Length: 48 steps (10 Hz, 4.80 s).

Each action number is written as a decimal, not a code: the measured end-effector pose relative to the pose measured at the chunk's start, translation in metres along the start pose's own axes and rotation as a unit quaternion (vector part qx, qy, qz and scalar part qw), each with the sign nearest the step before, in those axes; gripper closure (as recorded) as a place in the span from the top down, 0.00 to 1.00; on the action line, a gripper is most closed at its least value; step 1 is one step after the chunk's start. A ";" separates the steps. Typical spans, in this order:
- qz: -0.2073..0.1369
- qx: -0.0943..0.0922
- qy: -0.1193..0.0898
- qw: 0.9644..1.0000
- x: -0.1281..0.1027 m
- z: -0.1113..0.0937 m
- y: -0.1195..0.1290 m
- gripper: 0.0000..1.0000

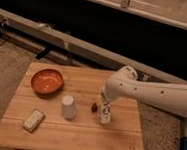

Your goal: Stand the bottle upright

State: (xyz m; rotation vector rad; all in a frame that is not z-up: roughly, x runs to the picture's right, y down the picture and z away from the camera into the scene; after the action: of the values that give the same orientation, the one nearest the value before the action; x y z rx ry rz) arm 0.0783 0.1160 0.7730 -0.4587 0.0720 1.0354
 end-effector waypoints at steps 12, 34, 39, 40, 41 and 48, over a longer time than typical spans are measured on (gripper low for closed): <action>0.033 0.015 -0.097 0.995 -0.056 0.023 -0.010 0.00; 0.036 0.025 -0.109 0.993 -0.068 0.036 0.006 0.80; 0.036 0.020 -0.106 0.994 -0.059 0.031 0.006 0.80; 0.036 0.020 -0.106 0.994 -0.059 0.031 0.006 0.80; 0.035 0.020 -0.106 0.994 -0.060 0.032 0.007 0.80; 0.018 0.018 -0.091 0.996 -0.063 0.026 0.004 0.80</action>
State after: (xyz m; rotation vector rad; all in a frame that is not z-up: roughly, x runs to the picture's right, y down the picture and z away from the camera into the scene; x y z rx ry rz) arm 0.0384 0.0775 0.8123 -0.3302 -0.0634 1.1051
